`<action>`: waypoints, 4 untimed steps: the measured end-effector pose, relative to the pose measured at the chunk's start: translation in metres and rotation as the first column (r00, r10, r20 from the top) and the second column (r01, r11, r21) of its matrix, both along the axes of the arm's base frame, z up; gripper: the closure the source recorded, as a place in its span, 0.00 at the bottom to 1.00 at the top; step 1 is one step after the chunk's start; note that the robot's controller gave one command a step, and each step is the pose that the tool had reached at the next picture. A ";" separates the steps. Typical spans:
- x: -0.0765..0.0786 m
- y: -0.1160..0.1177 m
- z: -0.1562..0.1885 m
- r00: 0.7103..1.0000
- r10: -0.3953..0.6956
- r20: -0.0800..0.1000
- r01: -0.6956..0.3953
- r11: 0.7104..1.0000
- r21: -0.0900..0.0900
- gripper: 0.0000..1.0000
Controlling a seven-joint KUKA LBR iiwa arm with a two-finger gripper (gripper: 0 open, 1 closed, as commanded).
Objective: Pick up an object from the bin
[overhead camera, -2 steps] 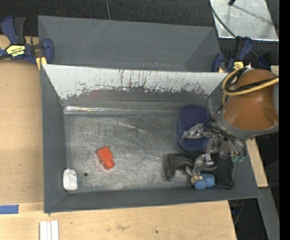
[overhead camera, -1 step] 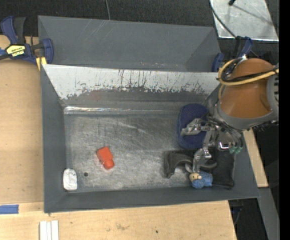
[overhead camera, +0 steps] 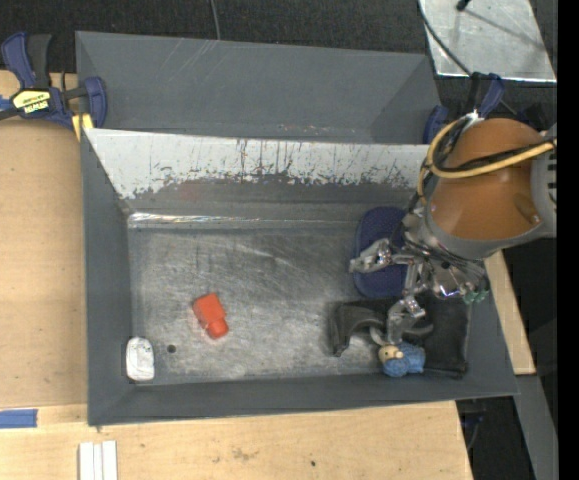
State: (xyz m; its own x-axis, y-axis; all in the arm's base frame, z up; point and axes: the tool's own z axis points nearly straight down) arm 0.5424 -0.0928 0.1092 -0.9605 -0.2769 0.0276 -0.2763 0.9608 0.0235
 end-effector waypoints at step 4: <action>0.073 0.052 0.107 0.974 0.225 0.034 -0.225 0.974 -0.014 1.00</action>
Offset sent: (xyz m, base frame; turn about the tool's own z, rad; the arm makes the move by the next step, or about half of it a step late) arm 0.0330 0.0063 -0.0069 -0.2804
